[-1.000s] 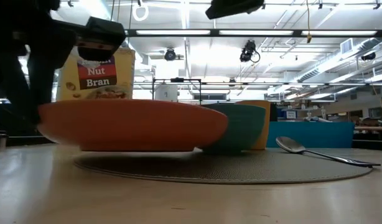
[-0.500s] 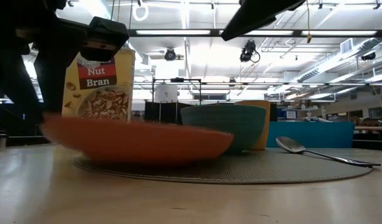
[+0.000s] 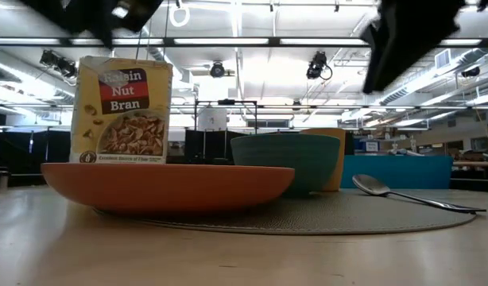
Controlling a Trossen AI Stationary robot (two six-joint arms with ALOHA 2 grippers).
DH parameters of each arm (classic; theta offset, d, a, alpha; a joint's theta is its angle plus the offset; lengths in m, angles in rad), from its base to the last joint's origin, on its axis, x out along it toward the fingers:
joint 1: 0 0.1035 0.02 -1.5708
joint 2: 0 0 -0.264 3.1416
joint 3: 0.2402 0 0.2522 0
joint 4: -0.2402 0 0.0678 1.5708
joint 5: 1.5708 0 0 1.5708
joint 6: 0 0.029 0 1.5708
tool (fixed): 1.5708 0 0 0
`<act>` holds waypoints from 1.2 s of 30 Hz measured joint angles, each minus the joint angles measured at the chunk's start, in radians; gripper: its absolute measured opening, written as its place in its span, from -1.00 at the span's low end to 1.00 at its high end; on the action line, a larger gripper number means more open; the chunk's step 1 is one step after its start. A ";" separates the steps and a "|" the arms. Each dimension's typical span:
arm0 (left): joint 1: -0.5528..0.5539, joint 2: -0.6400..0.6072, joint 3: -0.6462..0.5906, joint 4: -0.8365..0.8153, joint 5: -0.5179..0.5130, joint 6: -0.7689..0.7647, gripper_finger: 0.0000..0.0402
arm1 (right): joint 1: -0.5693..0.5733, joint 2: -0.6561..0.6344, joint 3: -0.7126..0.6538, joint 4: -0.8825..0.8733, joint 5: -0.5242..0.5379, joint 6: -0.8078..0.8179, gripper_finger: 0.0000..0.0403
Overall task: Arrange a breakfast setting
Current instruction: Pour the cereal from the cereal box into a bowl
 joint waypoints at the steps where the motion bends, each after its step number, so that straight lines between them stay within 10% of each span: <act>1: 0.014 -0.028 0.000 0.008 -0.006 0.000 -0.43 | -0.006 0.000 -0.018 -0.004 0.002 0.007 -0.22; 11: 0.228 -0.196 0.001 0.070 -0.182 0.093 -0.45 | -0.128 0.001 -0.163 0.130 0.032 -0.073 -0.22; 27: 0.602 -0.274 0.042 0.199 -0.189 0.127 -0.34 | -0.191 0.001 -0.204 0.259 -0.028 -0.180 -0.22; 36: 0.809 -0.289 0.376 -0.203 -0.188 0.188 0.01 | -0.109 -0.040 -0.055 -0.070 -0.054 -0.042 -0.22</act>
